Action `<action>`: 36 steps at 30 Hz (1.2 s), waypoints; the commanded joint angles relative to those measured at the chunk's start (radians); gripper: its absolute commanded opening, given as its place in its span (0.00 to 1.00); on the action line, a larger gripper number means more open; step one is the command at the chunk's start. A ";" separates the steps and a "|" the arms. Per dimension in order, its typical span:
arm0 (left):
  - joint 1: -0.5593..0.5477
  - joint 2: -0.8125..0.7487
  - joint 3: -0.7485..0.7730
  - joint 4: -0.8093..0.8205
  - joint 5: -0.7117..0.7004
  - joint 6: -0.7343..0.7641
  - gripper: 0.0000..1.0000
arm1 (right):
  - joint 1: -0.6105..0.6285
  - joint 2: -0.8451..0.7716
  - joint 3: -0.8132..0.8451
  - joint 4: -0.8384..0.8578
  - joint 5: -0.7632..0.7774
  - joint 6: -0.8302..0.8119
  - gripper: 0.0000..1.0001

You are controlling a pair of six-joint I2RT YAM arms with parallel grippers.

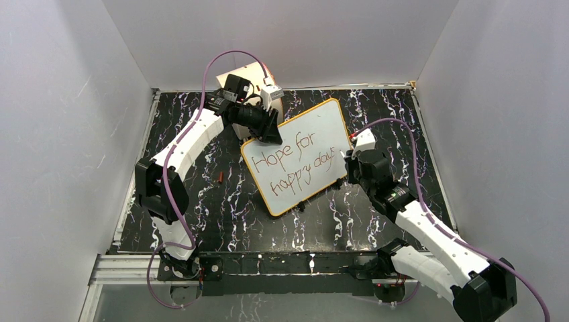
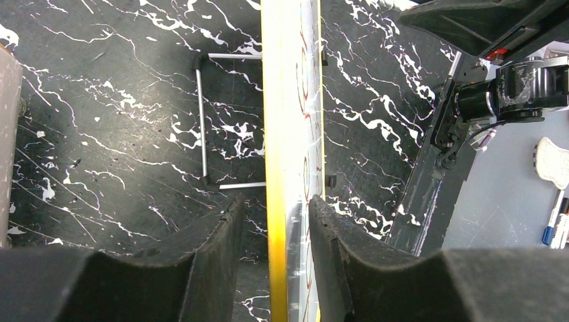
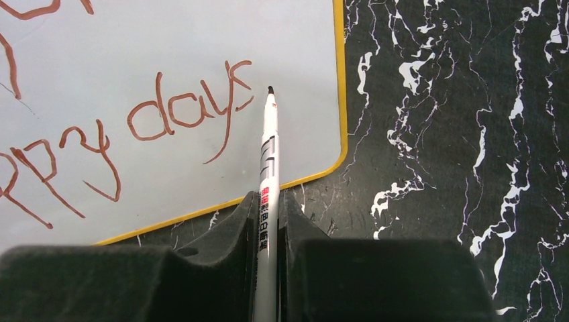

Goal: Write a sentence on the whiteboard

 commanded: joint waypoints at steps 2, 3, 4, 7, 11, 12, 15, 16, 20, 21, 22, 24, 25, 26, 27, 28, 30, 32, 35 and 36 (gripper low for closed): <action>-0.010 -0.001 0.022 -0.035 0.023 0.027 0.37 | -0.001 0.033 -0.011 0.093 0.022 -0.017 0.00; -0.010 0.001 0.024 -0.038 0.022 0.028 0.37 | -0.003 0.041 -0.011 0.093 0.023 -0.018 0.00; -0.010 0.003 0.026 -0.039 0.022 0.029 0.37 | -0.004 0.045 -0.010 0.090 0.023 -0.018 0.00; -0.010 0.008 0.029 -0.041 0.023 0.032 0.36 | -0.006 0.053 -0.010 0.085 0.021 -0.016 0.00; -0.010 0.011 0.033 -0.045 0.025 0.035 0.36 | -0.008 0.067 -0.010 0.086 0.018 -0.015 0.00; -0.010 0.012 0.032 -0.046 0.027 0.035 0.37 | -0.009 0.071 -0.012 0.092 0.016 -0.016 0.00; -0.010 0.010 0.029 -0.046 0.032 0.038 0.36 | -0.011 0.087 -0.014 0.108 0.008 -0.018 0.00; -0.010 0.010 0.029 -0.045 0.032 0.040 0.36 | -0.012 0.090 -0.015 0.113 0.004 -0.018 0.00; -0.010 0.011 0.030 -0.046 0.033 0.043 0.37 | -0.015 0.105 -0.015 0.122 -0.003 -0.021 0.00; -0.010 0.011 0.029 -0.046 0.034 0.045 0.37 | -0.015 0.107 -0.015 0.125 -0.006 -0.021 0.00; -0.010 0.011 0.027 -0.047 0.036 0.046 0.37 | -0.015 0.107 -0.015 0.127 -0.007 -0.024 0.00; -0.010 0.011 0.026 -0.046 0.037 0.047 0.37 | -0.017 0.110 -0.013 0.129 -0.011 -0.025 0.00; -0.010 0.011 0.026 -0.047 0.035 0.047 0.37 | -0.017 0.108 -0.011 0.124 -0.012 -0.024 0.00; -0.011 0.009 0.026 -0.047 0.032 0.047 0.38 | -0.017 0.105 -0.008 0.118 -0.013 -0.022 0.00; -0.010 0.008 0.027 -0.047 0.028 0.047 0.39 | -0.017 0.098 -0.005 0.110 -0.011 -0.021 0.00; -0.010 0.006 0.027 -0.046 0.027 0.046 0.40 | -0.017 0.086 -0.001 0.102 -0.008 -0.020 0.00; -0.010 0.001 0.026 -0.045 0.024 0.039 0.42 | -0.016 0.060 0.007 0.076 0.001 -0.014 0.00; -0.010 -0.006 0.026 -0.038 0.021 0.028 0.43 | -0.016 0.031 0.019 0.044 0.005 -0.007 0.00; -0.010 -0.025 0.028 -0.022 0.009 0.011 0.49 | -0.016 -0.020 0.035 0.003 0.006 0.002 0.00; -0.010 -0.031 0.031 -0.018 -0.001 0.000 0.51 | -0.017 -0.035 0.041 -0.010 0.004 0.004 0.00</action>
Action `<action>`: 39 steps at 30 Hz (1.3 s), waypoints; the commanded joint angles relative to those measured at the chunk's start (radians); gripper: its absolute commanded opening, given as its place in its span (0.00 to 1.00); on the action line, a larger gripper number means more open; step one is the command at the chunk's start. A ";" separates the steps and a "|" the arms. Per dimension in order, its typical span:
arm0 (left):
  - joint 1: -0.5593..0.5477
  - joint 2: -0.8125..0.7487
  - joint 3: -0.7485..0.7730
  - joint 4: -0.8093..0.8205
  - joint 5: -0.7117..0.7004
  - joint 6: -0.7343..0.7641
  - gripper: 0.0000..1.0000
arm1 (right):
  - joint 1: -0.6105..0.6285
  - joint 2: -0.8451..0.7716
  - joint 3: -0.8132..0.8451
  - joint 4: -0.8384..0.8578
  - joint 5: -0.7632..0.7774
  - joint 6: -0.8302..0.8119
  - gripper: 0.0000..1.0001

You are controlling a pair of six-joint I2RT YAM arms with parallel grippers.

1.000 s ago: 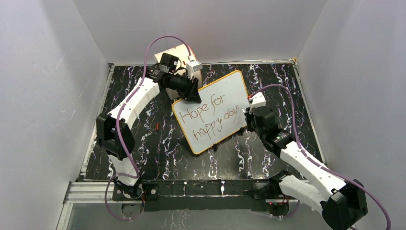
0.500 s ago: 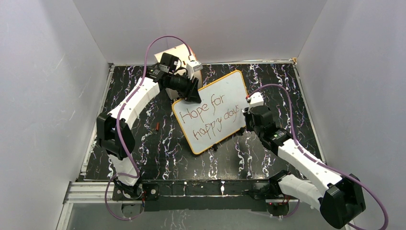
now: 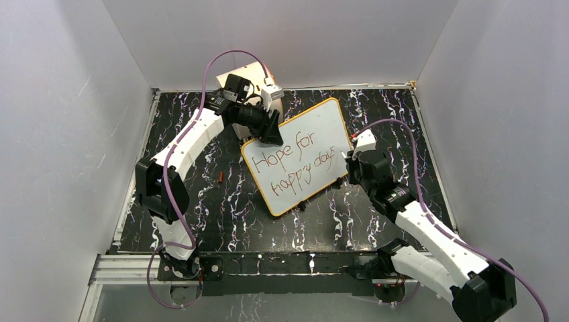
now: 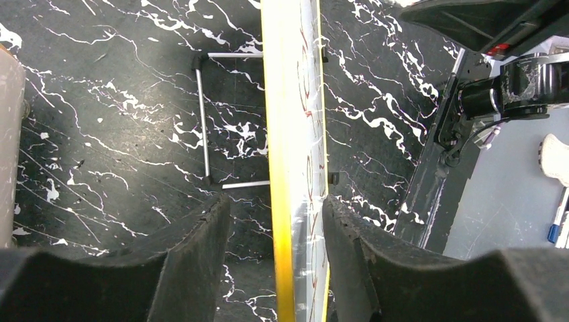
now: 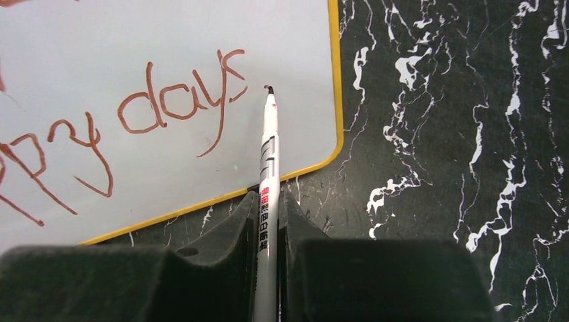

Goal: Write a sentence on the whiteboard
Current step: Write a sentence on the whiteboard, then close the whiteboard marker at the center of the board.

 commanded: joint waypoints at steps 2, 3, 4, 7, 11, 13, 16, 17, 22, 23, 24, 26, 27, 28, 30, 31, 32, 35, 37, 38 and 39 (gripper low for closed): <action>-0.010 -0.049 0.040 -0.004 -0.023 -0.037 0.54 | -0.003 -0.097 0.068 -0.059 0.010 0.018 0.00; -0.010 -0.056 0.047 -0.003 -0.036 -0.046 0.55 | -0.003 -0.108 0.077 -0.076 0.011 0.018 0.00; -0.010 -0.065 0.056 0.000 -0.049 -0.052 0.56 | -0.004 -0.123 0.085 -0.090 0.011 0.017 0.00; -0.011 -0.137 0.055 0.036 -0.118 -0.114 0.66 | -0.003 -0.190 0.110 -0.142 0.026 0.014 0.00; -0.010 -0.226 0.003 0.080 -0.207 -0.190 0.77 | -0.004 -0.236 0.137 -0.195 0.031 0.009 0.00; -0.010 -0.281 -0.033 0.097 -0.270 -0.230 0.79 | -0.004 -0.259 0.148 -0.215 0.030 0.008 0.00; -0.010 -0.385 -0.095 0.104 -0.379 -0.294 0.79 | -0.003 -0.290 0.162 -0.247 0.036 0.002 0.00; -0.010 -0.423 -0.123 0.103 -0.436 -0.315 0.79 | -0.004 -0.301 0.165 -0.256 0.035 -0.002 0.00; -0.010 -0.587 -0.273 0.072 -0.669 -0.416 0.79 | -0.004 -0.346 0.166 -0.292 0.039 -0.011 0.00; -0.010 -0.610 -0.295 0.053 -0.713 -0.436 0.79 | -0.004 -0.355 0.164 -0.298 0.042 -0.015 0.00; -0.010 -0.629 -0.317 0.035 -0.751 -0.442 0.79 | -0.003 -0.363 0.163 -0.303 0.044 -0.016 0.00; -0.010 -0.659 -0.356 0.000 -0.817 -0.473 0.79 | -0.004 -0.377 0.161 -0.311 0.047 -0.018 0.00; -0.010 -0.671 -0.375 -0.016 -0.845 -0.485 0.79 | -0.004 -0.385 0.159 -0.311 0.045 -0.018 0.00; -0.008 -0.680 -0.395 -0.032 -0.872 -0.495 0.79 | -0.004 -0.390 0.156 -0.312 0.043 -0.020 0.00; -0.007 -0.689 -0.428 -0.055 -0.921 -0.513 0.78 | -0.004 -0.399 0.149 -0.311 0.044 -0.020 0.00; -0.002 -0.691 -0.445 -0.066 -0.941 -0.519 0.78 | -0.004 -0.403 0.143 -0.311 0.041 -0.021 0.00; 0.001 -0.689 -0.456 -0.075 -0.961 -0.526 0.78 | -0.003 -0.411 0.135 -0.306 0.036 -0.020 0.00; 0.024 -0.679 -0.497 -0.077 -0.993 -0.536 0.78 | -0.003 -0.425 0.115 -0.292 0.031 -0.020 0.00; 0.042 -0.666 -0.527 -0.057 -0.996 -0.541 0.77 | -0.002 -0.428 0.110 -0.293 0.031 -0.020 0.00; 0.054 -0.657 -0.543 -0.044 -0.987 -0.542 0.76 | -0.004 -0.432 0.107 -0.291 0.029 -0.020 0.00; 0.068 -0.645 -0.557 -0.032 -0.979 -0.544 0.76 | -0.003 -0.436 0.102 -0.287 0.027 -0.019 0.00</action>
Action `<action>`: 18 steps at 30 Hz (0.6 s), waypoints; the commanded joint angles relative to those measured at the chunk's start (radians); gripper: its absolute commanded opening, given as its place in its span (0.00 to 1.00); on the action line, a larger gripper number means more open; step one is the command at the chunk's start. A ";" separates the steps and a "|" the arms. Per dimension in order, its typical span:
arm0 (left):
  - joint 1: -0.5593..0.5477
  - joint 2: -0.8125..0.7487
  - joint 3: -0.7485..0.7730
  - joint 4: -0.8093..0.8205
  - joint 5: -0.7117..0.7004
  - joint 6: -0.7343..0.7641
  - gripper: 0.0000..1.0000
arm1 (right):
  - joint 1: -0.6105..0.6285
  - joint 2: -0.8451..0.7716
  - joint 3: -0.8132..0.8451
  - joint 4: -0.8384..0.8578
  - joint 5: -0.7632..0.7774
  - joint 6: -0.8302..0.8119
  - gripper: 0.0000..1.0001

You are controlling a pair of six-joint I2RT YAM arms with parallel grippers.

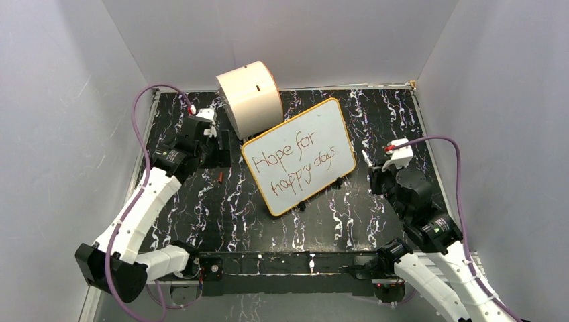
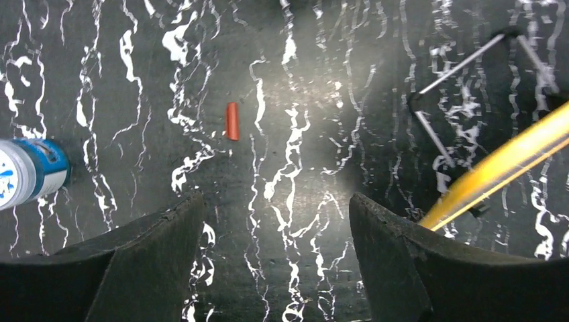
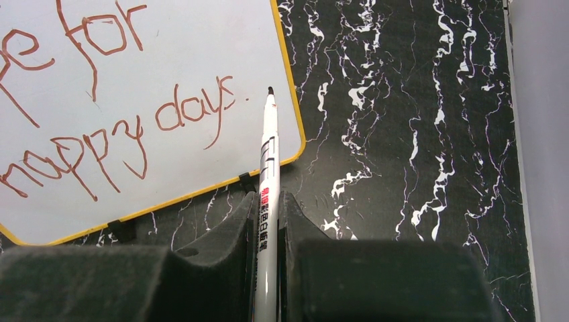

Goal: Write a sentence on the whiteboard
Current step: Close the whiteboard marker at the center of the board.

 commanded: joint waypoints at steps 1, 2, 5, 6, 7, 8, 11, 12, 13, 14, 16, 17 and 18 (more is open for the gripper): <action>0.055 0.040 -0.055 0.032 -0.042 -0.029 0.75 | -0.002 -0.024 -0.014 0.048 -0.002 -0.011 0.00; 0.068 0.056 -0.069 0.046 -0.034 -0.029 0.73 | -0.003 -0.031 -0.019 0.050 -0.002 -0.009 0.00; 0.099 0.105 -0.099 0.088 -0.011 -0.027 0.65 | -0.003 -0.046 -0.031 0.059 -0.002 -0.007 0.00; 0.104 0.124 -0.109 0.100 -0.009 -0.024 0.63 | -0.003 -0.049 -0.034 0.061 -0.001 -0.007 0.00; 0.111 0.143 -0.117 0.114 -0.008 -0.023 0.62 | -0.002 -0.050 -0.036 0.063 -0.001 -0.008 0.00; 0.114 0.163 -0.124 0.124 -0.008 -0.021 0.60 | -0.002 -0.050 -0.038 0.064 -0.001 -0.008 0.00; 0.123 0.226 -0.148 0.156 -0.005 -0.024 0.58 | -0.003 -0.051 -0.042 0.069 -0.004 -0.008 0.00; 0.124 0.244 -0.159 0.171 -0.002 -0.027 0.57 | -0.003 -0.051 -0.044 0.070 -0.004 -0.008 0.00; 0.126 0.262 -0.168 0.188 0.001 -0.031 0.56 | -0.003 -0.053 -0.044 0.070 -0.002 -0.010 0.00; 0.126 0.280 -0.176 0.203 0.005 -0.033 0.55 | -0.003 -0.054 -0.044 0.069 -0.001 -0.010 0.00; 0.125 0.317 -0.185 0.228 0.005 -0.040 0.51 | -0.003 -0.060 -0.049 0.070 0.000 -0.010 0.00; 0.126 0.336 -0.187 0.239 0.005 -0.043 0.50 | -0.002 -0.064 -0.052 0.071 -0.001 -0.010 0.00; 0.125 0.356 -0.187 0.247 0.007 -0.043 0.49 | -0.003 -0.065 -0.053 0.073 -0.002 -0.010 0.00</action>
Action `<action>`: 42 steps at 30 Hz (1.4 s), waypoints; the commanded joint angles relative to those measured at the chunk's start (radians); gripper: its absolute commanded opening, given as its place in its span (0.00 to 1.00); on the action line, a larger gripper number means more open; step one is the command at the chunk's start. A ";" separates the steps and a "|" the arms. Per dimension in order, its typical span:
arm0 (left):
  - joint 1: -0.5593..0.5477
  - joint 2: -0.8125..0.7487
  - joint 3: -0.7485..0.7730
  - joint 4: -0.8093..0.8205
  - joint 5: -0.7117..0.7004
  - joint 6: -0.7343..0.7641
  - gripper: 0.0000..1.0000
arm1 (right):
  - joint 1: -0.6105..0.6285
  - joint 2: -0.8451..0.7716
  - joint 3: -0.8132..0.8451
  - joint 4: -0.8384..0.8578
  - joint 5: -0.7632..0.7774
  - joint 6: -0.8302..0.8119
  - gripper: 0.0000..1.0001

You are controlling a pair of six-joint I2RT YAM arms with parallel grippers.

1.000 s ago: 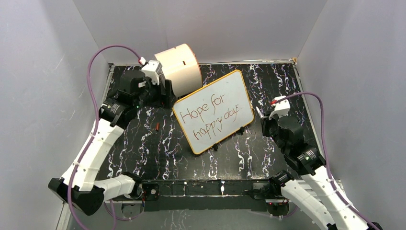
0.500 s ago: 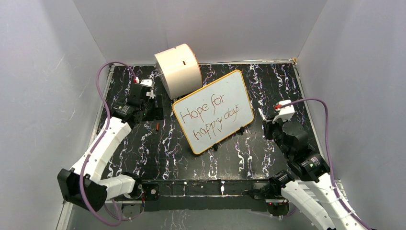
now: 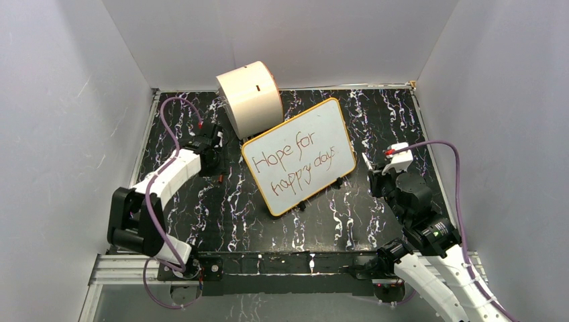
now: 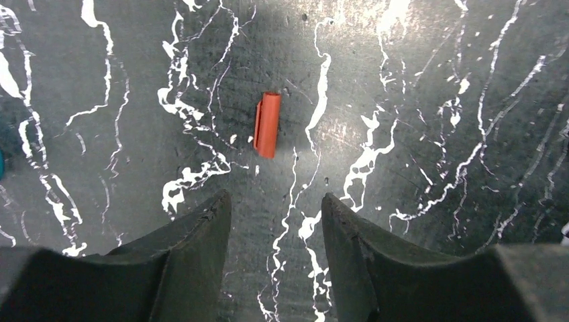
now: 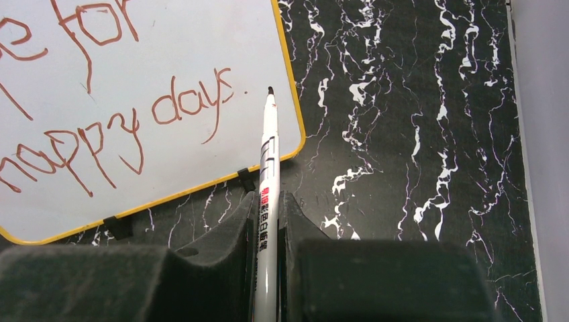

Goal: Write a sentence on the whiteboard
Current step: Close the whiteboard marker at the center of the board.

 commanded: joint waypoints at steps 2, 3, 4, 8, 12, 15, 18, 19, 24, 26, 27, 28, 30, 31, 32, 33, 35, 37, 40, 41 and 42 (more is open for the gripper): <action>0.006 0.091 0.003 0.063 0.007 -0.017 0.46 | -0.003 -0.019 -0.005 0.064 -0.002 -0.012 0.00; 0.007 0.108 0.008 0.063 0.008 -0.014 0.46 | -0.003 -0.018 -0.006 0.064 -0.002 -0.012 0.00; 0.007 0.125 0.015 0.063 0.007 -0.011 0.44 | -0.003 -0.017 -0.005 0.065 -0.004 -0.013 0.00; 0.009 0.172 0.037 0.062 -0.002 0.006 0.38 | -0.003 -0.020 -0.006 0.065 -0.008 -0.013 0.00; 0.011 0.216 0.060 0.041 -0.017 0.021 0.34 | -0.003 -0.032 -0.008 0.065 -0.006 -0.014 0.00; 0.016 0.229 0.062 0.042 -0.016 0.022 0.33 | -0.003 -0.032 -0.008 0.064 -0.004 -0.014 0.00; 0.019 0.244 0.064 0.043 -0.015 0.024 0.32 | -0.003 -0.029 -0.007 0.065 -0.005 -0.013 0.00; 0.022 0.250 0.066 0.042 -0.015 0.027 0.32 | -0.003 -0.029 -0.008 0.065 -0.006 -0.014 0.00; 0.043 0.291 0.068 0.046 0.008 0.041 0.29 | -0.003 -0.028 -0.007 0.065 -0.004 -0.013 0.00; 0.046 0.304 0.069 0.047 0.022 0.047 0.28 | -0.003 -0.028 -0.007 0.065 -0.005 -0.013 0.00; 0.046 0.310 0.070 0.046 0.029 0.050 0.27 | -0.003 -0.027 -0.006 0.064 -0.004 -0.013 0.00; 0.047 0.315 0.069 0.046 0.034 0.052 0.27 | -0.003 -0.026 -0.006 0.065 -0.003 -0.013 0.00; 0.047 0.323 0.066 0.042 0.035 0.055 0.24 | -0.002 -0.027 -0.006 0.064 -0.004 -0.013 0.00; 0.049 0.329 0.066 0.038 0.034 0.058 0.22 | -0.002 -0.027 -0.006 0.065 -0.004 -0.013 0.00; 0.048 0.335 0.066 0.031 0.036 0.060 0.20 | -0.002 -0.028 -0.006 0.065 -0.003 -0.013 0.00; 0.048 0.337 0.067 0.024 0.039 0.061 0.19 | -0.002 -0.028 -0.007 0.064 -0.003 -0.012 0.00; 0.048 0.335 0.061 0.015 0.048 0.063 0.14 | -0.003 -0.029 -0.006 0.065 -0.001 -0.013 0.00; 0.049 0.319 0.054 0.010 0.057 0.065 0.10 | -0.002 -0.024 -0.006 0.064 -0.002 -0.013 0.00; 0.048 0.282 0.042 0.014 0.057 0.070 0.04 | -0.002 -0.018 -0.006 0.064 -0.010 -0.013 0.00; 0.049 0.269 0.039 0.015 0.054 0.074 0.02 | -0.002 -0.018 -0.006 0.065 -0.017 -0.013 0.00; 0.049 0.254 0.036 0.016 0.054 0.079 0.01 | -0.003 -0.018 -0.006 0.066 -0.026 -0.013 0.00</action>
